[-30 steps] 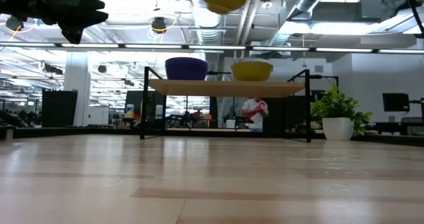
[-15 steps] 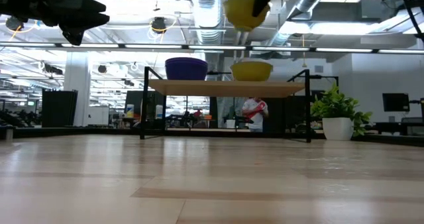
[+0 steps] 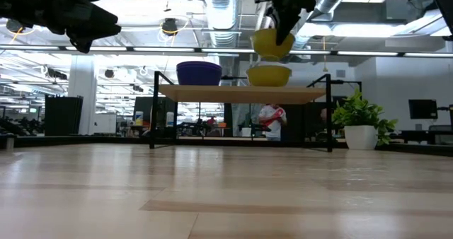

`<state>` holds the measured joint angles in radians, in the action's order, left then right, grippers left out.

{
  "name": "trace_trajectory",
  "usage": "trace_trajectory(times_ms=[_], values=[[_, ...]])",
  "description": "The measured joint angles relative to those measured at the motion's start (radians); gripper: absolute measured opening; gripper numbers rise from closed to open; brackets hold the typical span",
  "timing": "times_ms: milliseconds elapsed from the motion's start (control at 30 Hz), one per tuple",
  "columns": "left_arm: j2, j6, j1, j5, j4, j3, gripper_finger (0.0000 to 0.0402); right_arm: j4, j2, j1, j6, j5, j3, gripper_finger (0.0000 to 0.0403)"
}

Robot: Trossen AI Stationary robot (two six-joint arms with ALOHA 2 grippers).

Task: Pick & Place Mini bowls
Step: Stack the top yellow patterned bowl on the yellow patterned bowl on the shelf

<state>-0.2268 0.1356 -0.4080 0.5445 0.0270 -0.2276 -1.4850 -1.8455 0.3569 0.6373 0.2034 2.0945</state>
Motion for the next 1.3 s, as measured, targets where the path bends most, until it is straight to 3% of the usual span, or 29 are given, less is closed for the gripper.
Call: trace_trajectory(times_ms=[333, 667, 867, 1300], values=[[0.051, -0.091, 0.0, -0.02, 0.05, -0.001, 0.0137, 0.051, -0.008, 0.018, 0.026, -0.037, -0.005, 0.0], [0.223, -0.215, 0.0, -0.086, 0.031, -0.001, 0.0137, 0.075, -0.031, 0.008, 0.019, -0.018, -0.007, 0.0], [0.227, -0.214, 0.0, -0.251, -0.007, -0.002, 0.0137, 0.073, -0.04, 0.006, 0.023, -0.021, -0.005, 0.0], [0.227, -0.207, 0.0, -0.258, -0.007, -0.002, 0.0137, 0.081, -0.042, 0.015, 0.02, -0.07, -0.006, 0.0]])
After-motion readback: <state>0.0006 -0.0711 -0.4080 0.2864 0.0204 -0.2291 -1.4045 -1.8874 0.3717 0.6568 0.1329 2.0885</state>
